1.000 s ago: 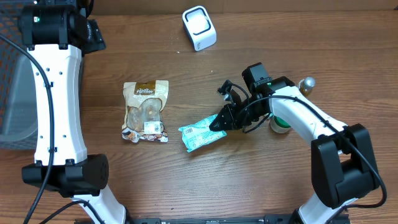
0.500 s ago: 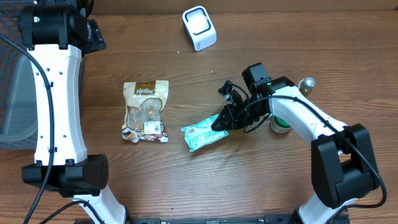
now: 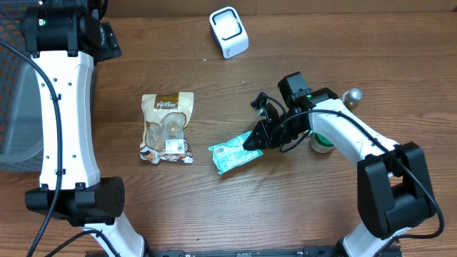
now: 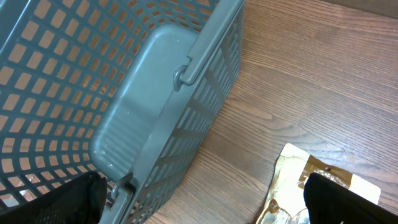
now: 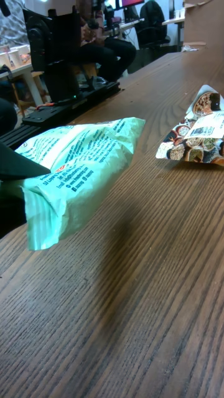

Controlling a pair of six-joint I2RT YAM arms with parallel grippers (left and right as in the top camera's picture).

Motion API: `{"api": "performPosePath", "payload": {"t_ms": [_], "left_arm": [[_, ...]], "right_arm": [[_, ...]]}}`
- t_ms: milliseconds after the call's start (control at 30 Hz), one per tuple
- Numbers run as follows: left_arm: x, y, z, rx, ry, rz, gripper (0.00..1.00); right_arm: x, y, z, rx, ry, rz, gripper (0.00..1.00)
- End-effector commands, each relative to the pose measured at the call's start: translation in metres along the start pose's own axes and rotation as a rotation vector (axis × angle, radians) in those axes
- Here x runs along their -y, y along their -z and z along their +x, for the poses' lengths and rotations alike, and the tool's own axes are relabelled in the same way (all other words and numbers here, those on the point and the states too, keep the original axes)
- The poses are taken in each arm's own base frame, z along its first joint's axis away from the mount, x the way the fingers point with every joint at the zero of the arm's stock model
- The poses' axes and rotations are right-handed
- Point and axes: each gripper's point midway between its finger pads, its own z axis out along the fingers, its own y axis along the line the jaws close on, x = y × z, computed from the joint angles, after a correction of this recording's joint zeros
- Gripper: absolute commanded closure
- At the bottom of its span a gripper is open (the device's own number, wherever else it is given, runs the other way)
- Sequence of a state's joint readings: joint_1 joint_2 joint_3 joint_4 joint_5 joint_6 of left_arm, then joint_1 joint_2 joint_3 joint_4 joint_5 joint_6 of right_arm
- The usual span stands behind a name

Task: Scan the item barcode

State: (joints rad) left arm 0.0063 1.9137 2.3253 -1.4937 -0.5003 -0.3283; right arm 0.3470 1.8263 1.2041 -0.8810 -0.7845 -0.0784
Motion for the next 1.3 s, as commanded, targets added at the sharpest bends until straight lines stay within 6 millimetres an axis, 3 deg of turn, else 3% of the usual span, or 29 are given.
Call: {"api": "performPosePath", "payload": {"t_ms": [0, 533, 767, 1267], "left_arm": [[0.002, 0.007, -0.004, 0.021, -0.011, 0.014, 0.01], [0.002, 0.007, -0.004, 0.021, -0.011, 0.014, 0.0], [0.002, 0.007, -0.004, 0.021, -0.011, 0.014, 0.0], [0.002, 0.007, -0.004, 0.021, -0.011, 0.014, 0.01]], "right_arm": [[-0.009, 0.007, -0.003, 0.025, 0.031, -0.015, 0.96], [-0.009, 0.007, -0.003, 0.025, 0.032, -0.014, 0.96], [0.015, 0.008, -0.005, 0.031, 0.037, 0.123, 0.96], [0.021, 0.007, -0.012, 0.057, 0.062, 0.157, 0.96]]}}
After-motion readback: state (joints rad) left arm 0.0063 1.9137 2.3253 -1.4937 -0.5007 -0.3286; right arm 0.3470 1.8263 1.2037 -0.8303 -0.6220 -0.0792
